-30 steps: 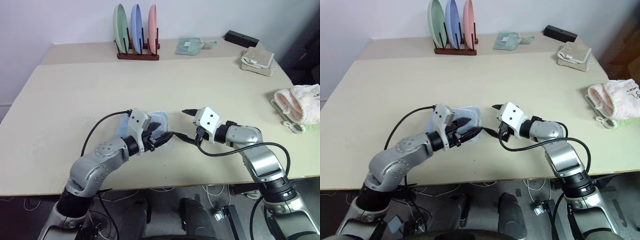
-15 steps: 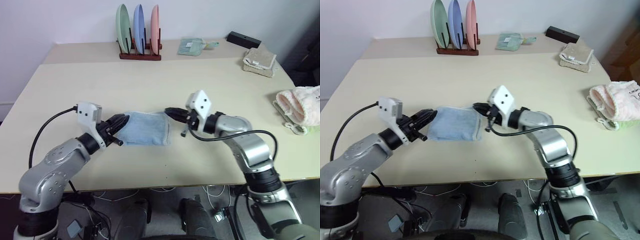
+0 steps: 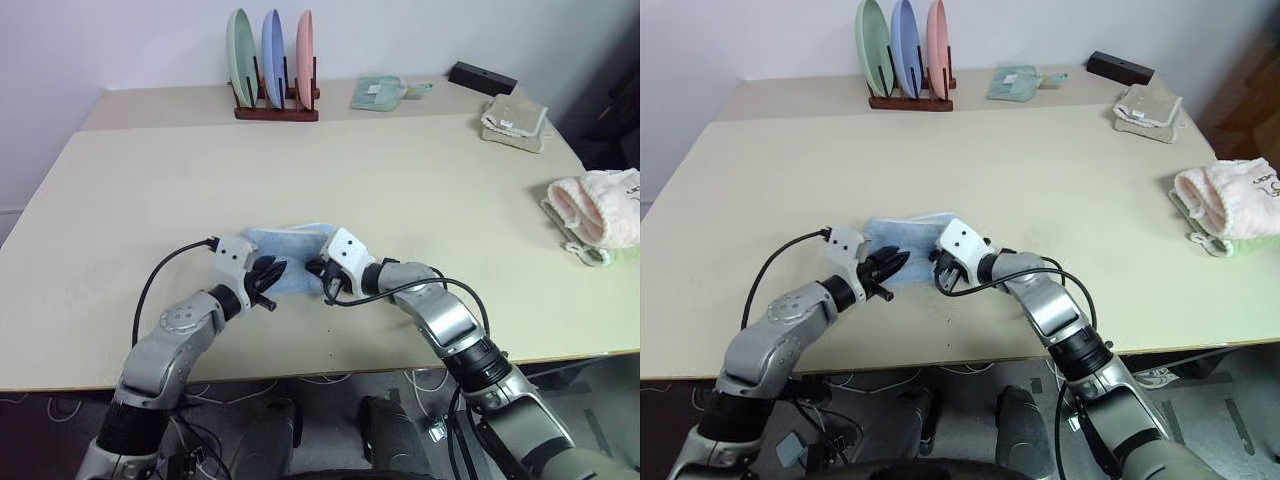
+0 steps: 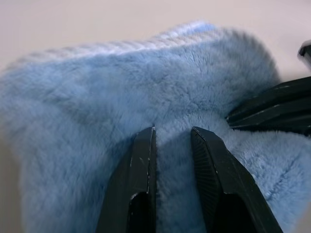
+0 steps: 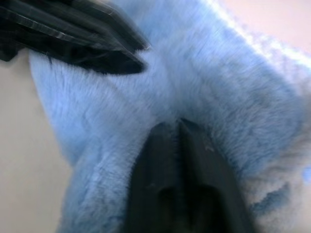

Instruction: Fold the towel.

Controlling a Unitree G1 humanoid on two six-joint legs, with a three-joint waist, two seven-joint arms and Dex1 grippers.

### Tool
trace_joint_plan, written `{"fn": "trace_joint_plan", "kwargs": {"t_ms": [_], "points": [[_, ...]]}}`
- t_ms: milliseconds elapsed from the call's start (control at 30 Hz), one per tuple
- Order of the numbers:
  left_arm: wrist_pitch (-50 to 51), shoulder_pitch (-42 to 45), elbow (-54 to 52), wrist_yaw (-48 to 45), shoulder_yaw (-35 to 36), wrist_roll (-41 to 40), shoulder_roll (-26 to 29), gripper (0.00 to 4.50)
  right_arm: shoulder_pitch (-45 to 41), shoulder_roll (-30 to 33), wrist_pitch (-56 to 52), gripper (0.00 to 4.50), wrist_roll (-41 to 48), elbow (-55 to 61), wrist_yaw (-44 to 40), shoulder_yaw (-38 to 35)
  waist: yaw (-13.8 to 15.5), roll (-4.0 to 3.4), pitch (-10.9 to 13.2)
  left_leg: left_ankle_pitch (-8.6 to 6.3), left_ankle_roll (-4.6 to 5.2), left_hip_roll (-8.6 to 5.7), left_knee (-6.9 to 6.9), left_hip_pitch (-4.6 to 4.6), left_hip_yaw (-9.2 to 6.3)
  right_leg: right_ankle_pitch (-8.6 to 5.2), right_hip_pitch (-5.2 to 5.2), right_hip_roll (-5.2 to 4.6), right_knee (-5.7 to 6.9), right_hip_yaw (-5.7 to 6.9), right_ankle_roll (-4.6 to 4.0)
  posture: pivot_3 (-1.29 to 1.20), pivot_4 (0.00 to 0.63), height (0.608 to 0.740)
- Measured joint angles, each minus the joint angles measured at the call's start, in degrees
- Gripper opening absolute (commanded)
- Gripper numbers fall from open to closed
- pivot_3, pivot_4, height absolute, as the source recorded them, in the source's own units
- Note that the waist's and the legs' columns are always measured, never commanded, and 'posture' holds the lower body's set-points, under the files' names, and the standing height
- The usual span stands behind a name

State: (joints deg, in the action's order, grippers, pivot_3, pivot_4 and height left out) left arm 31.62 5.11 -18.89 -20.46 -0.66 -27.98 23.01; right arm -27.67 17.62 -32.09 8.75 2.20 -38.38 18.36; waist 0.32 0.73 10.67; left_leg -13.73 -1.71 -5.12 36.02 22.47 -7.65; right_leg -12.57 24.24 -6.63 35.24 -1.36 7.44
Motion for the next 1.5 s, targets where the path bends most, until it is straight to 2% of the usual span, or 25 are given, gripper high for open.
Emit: {"fn": "trace_joint_plan", "kwargs": {"t_ms": [167,200,333,500,600,700,933,1167,1267,1367,1500], "points": [[-4.8,-6.0,-5.0,-4.4,9.2,-0.8,4.6,1.09,0.1,0.3,-14.0,4.3,9.4,7.8,0.7,-10.3,-0.2,-0.01,0.0,0.0,0.0,0.04,-0.06,0.03,0.01,-0.01,0.08,0.03,0.0,0.0,-0.02,0.0,0.15,0.74],[-5.8,-7.8,-6.0,-5.8,10.4,-0.8,5.9,1.09,0.1,0.2,-17.1,4.46,10.9,8.5,1.6,-11.7,-0.3,-0.01,0.0,-0.01,0.01,0.05,-0.08,0.03,0.02,-0.01,0.09,0.02,0.0,-0.01,-0.03,0.0,0.15,0.74],[-8.4,-12.5,-7.9,-9.7,14.1,-0.8,8.9,1.09,-0.1,-1.1,-28.1,4.46,15.1,9.0,5.7,-17.6,0.0,-0.04,0.0,-0.01,0.01,0.04,-0.07,0.04,0.01,-0.11,0.09,0.0,-0.02,0.0,-0.21,0.0,0.15,0.74],[-8.6,-14.3,-9.7,-11.6,15.3,-2.7,7.4,1.09,-1.3,-6.7,-35.7,4.46,18.5,6.3,9.9,-20.0,-0.1,-0.03,0.0,-0.01,0.01,0.04,-0.08,0.04,0.03,-0.1,0.08,0.0,-0.04,0.0,-0.18,0.0,0.15,0.74],[-8.6,-14.5,-10.7,-11.4,14.8,-2.5,6.6,1.09,-1.6,-9.7,-36.4,4.46,18.8,4.7,11.9,-20.5,-0.2,-0.04,0.0,-0.01,0.01,0.04,-0.08,0.03,0.03,0.0,0.1,0.0,-0.02,0.0,-0.03,0.0,0.15,0.74],[-8.5,-14.3,-12.1,-10.0,14.1,-2.6,5.0,1.09,-1.8,-11.9,-37.0,3.63,19.8,3.5,12.9,-21.0,-0.7,-0.04,0.0,-0.01,0.01,0.04,-0.08,0.03,0.02,0.0,0.09,0.02,0.0,0.01,-0.03,0.0,0.15,0.74],[-8.2,-14.7,-13.9,-9.2,12.5,-2.8,4.1,1.09,-1.8,-14.0,-38.2,0.1,22.4,2.6,14.8,-24.0,-1.1,-0.05,0.0,-0.01,0.01,0.04,-0.12,0.03,0.02,0.0,0.11,0.02,0.0,0.01,-0.03,0.0,0.15,0.74],[-7.9,-12.7,-13.7,-9.1,9.9,-2.6,3.4,1.09,-4.5,-13.7,-38.0,0.04,27.1,5.3,18.1,-32.3,-1.0,-0.06,0.0,-0.01,0.01,0.03,-0.1,0.04,0.02,0.0,0.11,0.02,0.0,0.02,-0.03,0.0,0.15,0.74],[-7.8,-9.7,-12.2,-9.2,8.3,-2.5,3.2,1.09,-7.9,-8.7,-33.8,0.04,27.5,4.9,20.8,-39.0,-0.7,-0.06,0.0,-0.01,0.01,-0.02,-0.05,0.06,0.04,0.0,0.06,-0.01,-0.03,0.03,-0.03,0.0,0.15,0.74],[-7.6,-6.2,-9.5,-9.5,6.5,-2.3,2.7,1.09,-11.9,-2.4,-28.6,0.04,27.1,-0.2,24.8,-47.6,-0.8,-0.06,0.0,0.0,0.02,-0.05,-0.07,0.06,0.2,0.0,0.04,-0.01,-0.05,0.05,-0.02,0.0,0.15,0.74],[-7.5,-2.0,-6.3,-10.6,3.0,-1.2,1.5,1.09,-13.5,1.9,-23.5,0.04,26.2,-6.6,33.0,-57.6,-1.0,-0.05,0.0,-0.01,0.04,-0.04,-0.14,0.05,0.25,0.01,0.06,0.01,-0.03,0.05,-0.01,0.0,0.15,0.74]]}}
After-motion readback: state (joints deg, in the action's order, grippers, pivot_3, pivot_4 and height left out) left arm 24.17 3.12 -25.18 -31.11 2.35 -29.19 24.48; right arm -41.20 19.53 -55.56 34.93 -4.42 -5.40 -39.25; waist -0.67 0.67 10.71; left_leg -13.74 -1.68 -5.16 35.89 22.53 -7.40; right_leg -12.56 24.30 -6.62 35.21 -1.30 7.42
